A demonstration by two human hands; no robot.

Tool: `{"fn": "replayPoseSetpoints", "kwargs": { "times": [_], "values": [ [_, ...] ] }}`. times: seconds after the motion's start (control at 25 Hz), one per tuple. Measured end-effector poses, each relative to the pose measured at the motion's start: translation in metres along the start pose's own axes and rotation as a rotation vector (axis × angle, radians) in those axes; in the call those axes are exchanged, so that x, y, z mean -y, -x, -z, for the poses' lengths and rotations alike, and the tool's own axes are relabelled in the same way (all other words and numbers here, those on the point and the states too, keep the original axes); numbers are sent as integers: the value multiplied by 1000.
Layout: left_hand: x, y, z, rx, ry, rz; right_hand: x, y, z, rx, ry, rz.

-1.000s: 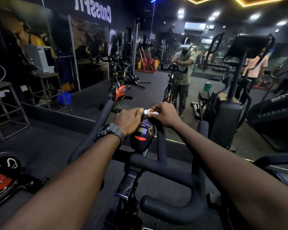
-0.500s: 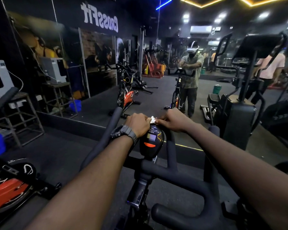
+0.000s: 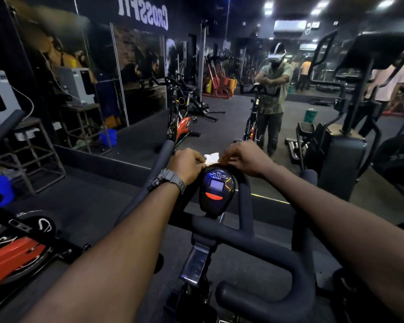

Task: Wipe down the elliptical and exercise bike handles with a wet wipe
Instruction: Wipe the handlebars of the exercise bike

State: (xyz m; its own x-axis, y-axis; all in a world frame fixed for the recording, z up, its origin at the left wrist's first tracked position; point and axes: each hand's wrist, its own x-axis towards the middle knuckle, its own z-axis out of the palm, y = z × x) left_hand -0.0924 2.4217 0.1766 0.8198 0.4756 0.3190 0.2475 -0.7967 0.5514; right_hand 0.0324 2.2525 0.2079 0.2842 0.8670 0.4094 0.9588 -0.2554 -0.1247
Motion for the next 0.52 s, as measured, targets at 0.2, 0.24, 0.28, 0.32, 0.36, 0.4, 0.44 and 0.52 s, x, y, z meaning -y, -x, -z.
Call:
{"fn": "replayPoseSetpoints", "kwargs": {
  "times": [0.2,0.24,0.28,0.32,0.36,0.4,0.44,0.52],
  "values": [
    [8,0,-8,-34,9,-43,7,-6,14,162,171,71],
    [8,1,-8,-34,27,-41,9,-13,14,183,183,66],
    [9,2,-8,-33,38,-39,12,-19,13,188,199,49],
    [10,2,-7,-35,52,-42,14,-25,11,174,192,55],
    [12,2,-7,-40,65,-43,18,-28,9,172,171,68],
    [13,2,-7,-48,76,-42,20,-32,5,179,148,95],
    [15,2,-8,-63,87,-34,24,-34,3,201,148,106],
    [17,5,-9,-92,111,-3,25,-34,0,237,154,126]
  ]
}}
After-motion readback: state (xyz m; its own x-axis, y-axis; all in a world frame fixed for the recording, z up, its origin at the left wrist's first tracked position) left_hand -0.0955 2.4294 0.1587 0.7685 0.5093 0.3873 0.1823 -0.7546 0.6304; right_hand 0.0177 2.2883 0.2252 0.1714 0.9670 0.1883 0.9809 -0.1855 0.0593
